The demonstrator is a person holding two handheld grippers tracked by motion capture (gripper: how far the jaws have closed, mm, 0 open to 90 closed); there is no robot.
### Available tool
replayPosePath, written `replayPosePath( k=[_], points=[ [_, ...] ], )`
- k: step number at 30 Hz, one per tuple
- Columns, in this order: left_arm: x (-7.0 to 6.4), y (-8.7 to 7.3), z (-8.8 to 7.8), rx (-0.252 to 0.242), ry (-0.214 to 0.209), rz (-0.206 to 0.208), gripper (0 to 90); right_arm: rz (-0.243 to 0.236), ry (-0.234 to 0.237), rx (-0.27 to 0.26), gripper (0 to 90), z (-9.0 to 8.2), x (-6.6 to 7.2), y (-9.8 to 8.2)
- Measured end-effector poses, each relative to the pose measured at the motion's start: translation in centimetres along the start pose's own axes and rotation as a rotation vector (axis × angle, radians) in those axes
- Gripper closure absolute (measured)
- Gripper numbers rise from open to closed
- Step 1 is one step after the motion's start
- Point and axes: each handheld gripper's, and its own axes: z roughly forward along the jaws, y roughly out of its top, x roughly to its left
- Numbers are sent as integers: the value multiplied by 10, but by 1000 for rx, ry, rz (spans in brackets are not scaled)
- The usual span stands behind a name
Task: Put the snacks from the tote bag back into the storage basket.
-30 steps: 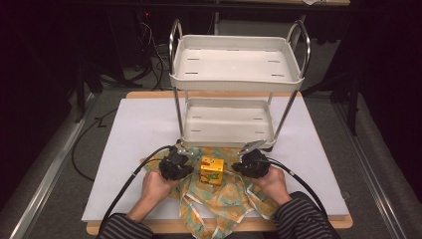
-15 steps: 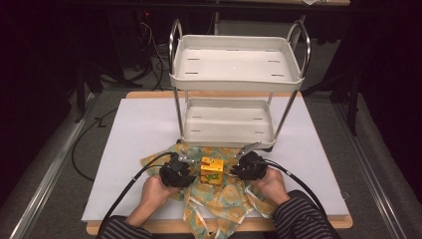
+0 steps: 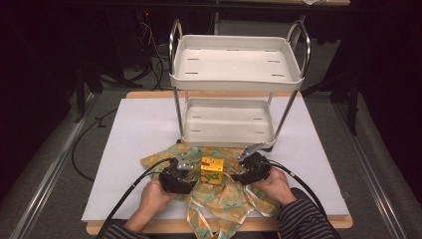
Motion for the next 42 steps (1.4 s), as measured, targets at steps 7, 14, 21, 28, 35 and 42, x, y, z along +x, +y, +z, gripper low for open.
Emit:
replayPosePath(
  k=[7,14,21,28,35,42],
  points=[
    [-1,-1,0,-7,7,-24,454,18,-44,-82,363,-13,2,2],
    [-1,-5,0,-32,6,-21,448,-13,-57,-125,344,-17,7,2],
    [-1,-8,0,-51,13,-34,444,-1,-57,-195,346,-28,12,4],
    [-1,-7,0,-49,9,-45,432,-24,-39,-222,333,-37,16,3],
    [-1,-8,0,-48,9,-40,430,-59,-24,-234,302,-44,26,3],
    [-2,-8,1,-55,11,-32,421,-56,15,-286,304,-52,30,4]
  ],
)
